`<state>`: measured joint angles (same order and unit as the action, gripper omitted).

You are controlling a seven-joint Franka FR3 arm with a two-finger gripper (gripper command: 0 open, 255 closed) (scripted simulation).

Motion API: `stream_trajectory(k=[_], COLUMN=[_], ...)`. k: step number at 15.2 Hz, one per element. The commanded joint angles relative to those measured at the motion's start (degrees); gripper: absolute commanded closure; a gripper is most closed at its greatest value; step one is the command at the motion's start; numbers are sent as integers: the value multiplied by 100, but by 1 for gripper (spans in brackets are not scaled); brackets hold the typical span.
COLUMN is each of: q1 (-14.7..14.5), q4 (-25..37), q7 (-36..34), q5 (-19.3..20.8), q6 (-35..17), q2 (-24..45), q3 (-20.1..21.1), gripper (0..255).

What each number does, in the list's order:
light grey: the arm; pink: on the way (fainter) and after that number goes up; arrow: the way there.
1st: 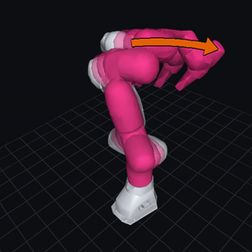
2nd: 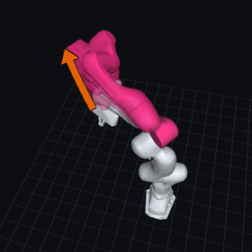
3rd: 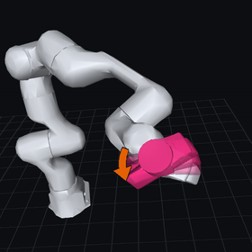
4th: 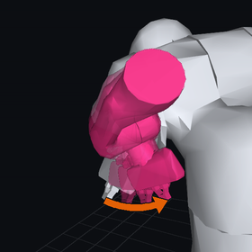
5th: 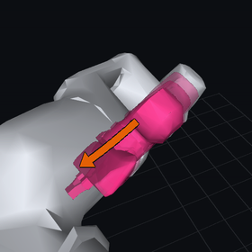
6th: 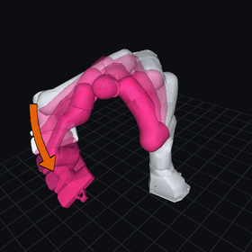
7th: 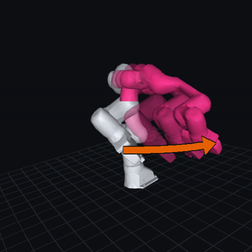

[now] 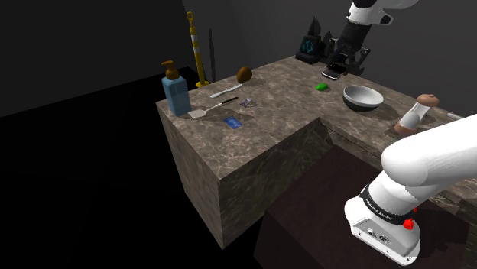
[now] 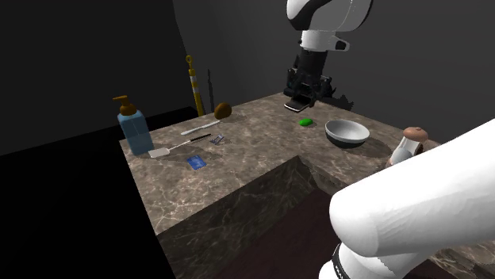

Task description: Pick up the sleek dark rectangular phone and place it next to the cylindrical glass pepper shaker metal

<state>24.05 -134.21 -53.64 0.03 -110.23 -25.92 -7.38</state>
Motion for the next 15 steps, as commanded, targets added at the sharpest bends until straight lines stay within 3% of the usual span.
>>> stream_trajectory(k=[1, 15], q1=[116, 952], q4=[-76, -105], q7=[252, 2138], q5=[96, 880], q6=[65, 352], q2=[-135, -498], q3=[-184, -1666], gripper=[255, 255])
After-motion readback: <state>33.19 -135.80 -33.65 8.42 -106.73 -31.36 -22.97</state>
